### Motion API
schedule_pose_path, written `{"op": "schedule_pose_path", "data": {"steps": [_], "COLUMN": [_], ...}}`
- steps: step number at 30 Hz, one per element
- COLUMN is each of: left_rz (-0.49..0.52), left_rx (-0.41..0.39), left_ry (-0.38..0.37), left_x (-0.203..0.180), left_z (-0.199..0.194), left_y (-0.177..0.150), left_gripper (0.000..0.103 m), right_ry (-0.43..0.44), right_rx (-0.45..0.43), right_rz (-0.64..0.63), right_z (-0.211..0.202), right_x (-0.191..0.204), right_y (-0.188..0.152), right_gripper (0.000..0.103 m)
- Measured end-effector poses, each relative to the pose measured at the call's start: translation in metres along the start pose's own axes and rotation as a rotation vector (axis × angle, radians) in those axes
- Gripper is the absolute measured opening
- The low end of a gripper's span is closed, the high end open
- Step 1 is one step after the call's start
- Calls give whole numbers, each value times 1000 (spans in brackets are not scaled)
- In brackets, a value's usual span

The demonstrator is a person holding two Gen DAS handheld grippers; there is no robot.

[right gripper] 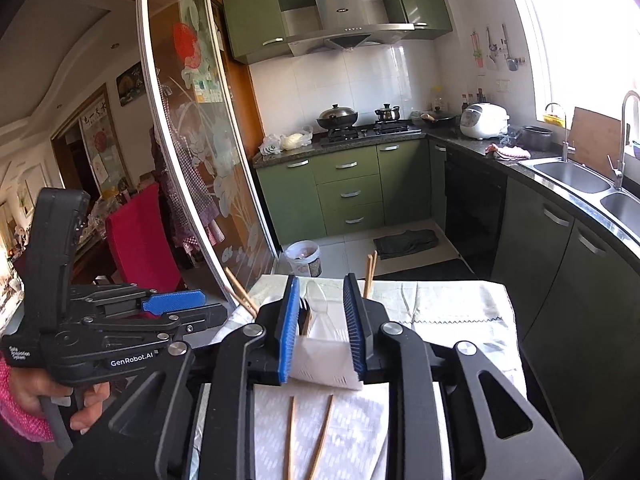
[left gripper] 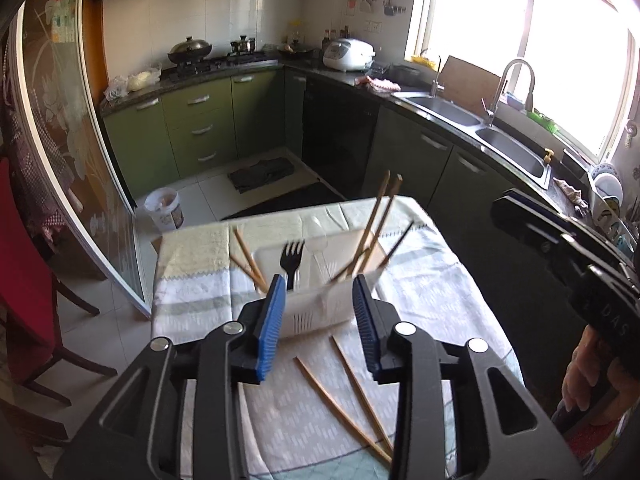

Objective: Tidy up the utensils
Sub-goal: 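Lower both chopsticks into the holder and open both grippers, then close the left gripper on a remaining chopstick while the right gripper grasps the last one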

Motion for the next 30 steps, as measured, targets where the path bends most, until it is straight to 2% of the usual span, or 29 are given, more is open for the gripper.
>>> {"op": "schedule_pose_path", "data": {"steps": [1, 3, 8, 11, 13, 16, 21, 26, 30], "left_rz": [-18, -61, -116, -177, -202, -244, -281, -268, -223], "left_rx": [44, 139, 338, 421, 441, 480, 526, 528, 529], "left_ry": [-11, -22, -14, 26, 71, 111, 150, 165, 189], "left_x": [1, 2, 0, 2, 3, 9, 12, 4, -6], "left_z": [5, 23, 82, 115, 131, 150, 171, 180, 184], "left_y": [-12, -41, -96, -112, -118, -128, -141, -142, -141], "left_gripper": [43, 45, 45, 41, 38, 26, 24, 23, 12], "right_ry": [0, -6, -3, -9, -16, -9, -15, -26, -32], "right_rx": [7, 28, 104, 119, 124, 133, 118, 119, 133], "right_rz": [2, 20, 104, 164, 194, 228, 276, 304, 308], "right_z": [-9, -24, -47, -60, -68, -75, -85, -88, -82], "right_x": [-4, -13, -40, -58, -69, -83, -103, -116, -117], "right_y": [-12, -37, -98, -126, -139, -151, -158, -161, -160], "right_gripper": [28, 32, 43, 44, 44, 46, 47, 47, 47]}}
Point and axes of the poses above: each gripper's, at about its wrist camera, not at the fingertips, and z roughly the way its jaws point, x to its left, y to its top, the point moved 1 cm from there along z, roughly the way its jaws point, and after that the axes turned 6 degrees about -x, right-handed, at the moved point
